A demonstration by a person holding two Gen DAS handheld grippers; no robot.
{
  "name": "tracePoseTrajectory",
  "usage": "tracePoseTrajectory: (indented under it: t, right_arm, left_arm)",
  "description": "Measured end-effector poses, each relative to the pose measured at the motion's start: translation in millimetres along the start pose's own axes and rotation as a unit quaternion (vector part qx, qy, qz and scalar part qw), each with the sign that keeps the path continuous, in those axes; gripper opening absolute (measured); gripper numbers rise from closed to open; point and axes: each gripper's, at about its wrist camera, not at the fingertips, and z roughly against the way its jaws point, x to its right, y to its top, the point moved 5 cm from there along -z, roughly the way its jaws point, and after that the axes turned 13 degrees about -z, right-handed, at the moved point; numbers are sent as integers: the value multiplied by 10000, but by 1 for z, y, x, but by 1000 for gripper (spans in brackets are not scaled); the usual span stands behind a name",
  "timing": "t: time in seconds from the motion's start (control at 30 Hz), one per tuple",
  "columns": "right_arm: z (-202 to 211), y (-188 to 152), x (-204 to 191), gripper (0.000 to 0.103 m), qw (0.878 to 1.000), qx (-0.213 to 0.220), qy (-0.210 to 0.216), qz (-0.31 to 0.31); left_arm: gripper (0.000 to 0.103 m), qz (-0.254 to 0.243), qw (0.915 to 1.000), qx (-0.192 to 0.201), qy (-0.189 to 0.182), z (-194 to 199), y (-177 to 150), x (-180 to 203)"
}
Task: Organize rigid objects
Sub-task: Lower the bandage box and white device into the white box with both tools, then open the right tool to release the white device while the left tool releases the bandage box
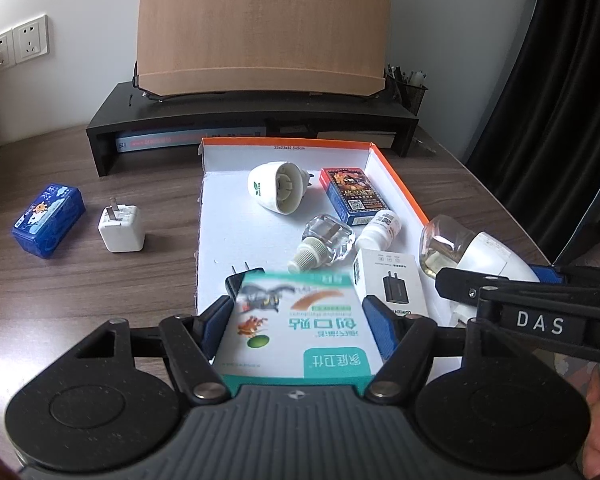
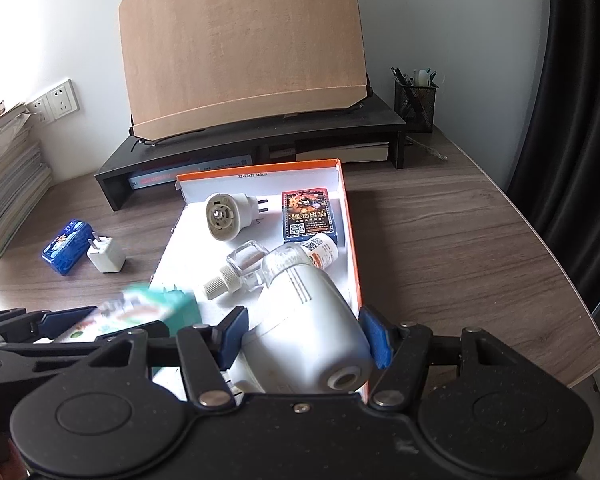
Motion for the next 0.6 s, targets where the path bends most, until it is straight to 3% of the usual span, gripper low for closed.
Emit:
tracePoseTrajectory:
  t: [0.03,0.07,0.1,0.6]
  right_arm:
    - [0,0,0,74,10000,-3,-2,0]
    - [0,0,1,74,10000,6,-4,0]
    - [0,0,1,74,10000,12,2,2]
    - [-1,8,-2,74,9998,132,157,28]
  left_arm:
    - [69,1,10000,-12,-7,0,-1,0]
    - [50,-2,10000,-25,-36,-1,-1,0]
    - [48,8,10000,-43,-76,-1,-1,0]
    - [63,190,9997,122,114,5,4,-10]
